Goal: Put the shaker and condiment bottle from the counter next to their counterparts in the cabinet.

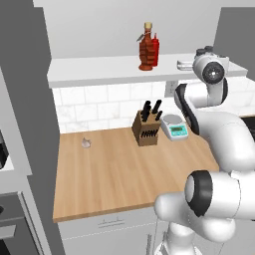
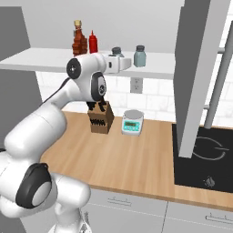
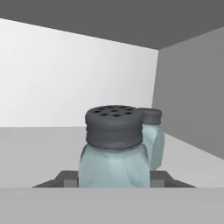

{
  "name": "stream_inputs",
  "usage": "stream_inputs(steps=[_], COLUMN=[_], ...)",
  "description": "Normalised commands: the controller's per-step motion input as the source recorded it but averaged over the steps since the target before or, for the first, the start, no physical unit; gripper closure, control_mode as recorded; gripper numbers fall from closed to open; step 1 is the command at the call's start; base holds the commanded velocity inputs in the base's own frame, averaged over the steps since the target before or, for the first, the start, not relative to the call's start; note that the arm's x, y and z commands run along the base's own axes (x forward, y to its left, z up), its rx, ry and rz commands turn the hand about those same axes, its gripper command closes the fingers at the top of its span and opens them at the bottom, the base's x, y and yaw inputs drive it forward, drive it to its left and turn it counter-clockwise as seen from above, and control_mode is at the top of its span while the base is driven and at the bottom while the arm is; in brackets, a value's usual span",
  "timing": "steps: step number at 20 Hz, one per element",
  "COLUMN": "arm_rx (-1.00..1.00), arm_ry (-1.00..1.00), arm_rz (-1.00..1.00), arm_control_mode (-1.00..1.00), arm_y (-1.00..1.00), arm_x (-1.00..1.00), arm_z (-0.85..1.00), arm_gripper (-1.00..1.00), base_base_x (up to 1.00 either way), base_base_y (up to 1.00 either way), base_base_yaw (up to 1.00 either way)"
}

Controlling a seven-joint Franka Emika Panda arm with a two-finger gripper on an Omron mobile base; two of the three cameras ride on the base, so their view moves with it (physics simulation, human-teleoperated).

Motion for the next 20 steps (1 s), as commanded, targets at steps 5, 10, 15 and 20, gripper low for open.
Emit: stream_inputs(steps=[5,10,15,20], arm_rx=[0.0,0.0,0.0,0.0], arm_ry=[0.0,0.0,0.0,0.0], arm_rz=[0.0,0.0,0.0,0.01], arm_control_mode=[-1.0,-1.0,-1.0,-1.0], arm_y=[-0.14,-0.12,-0.07,-0.05], arm_x=[0.28,0.27,0.27,0.23], arm_z=[-0.06,-0.18,-0.25,-0.39], arm_gripper=[1.0,1.0,1.0,1.0], base_base_x=[0.0,0.0,0.0,0.0], base_base_y=[0.0,0.0,0.0,0.0], base_base_yaw=[0.0,0.0,0.0,0.0])
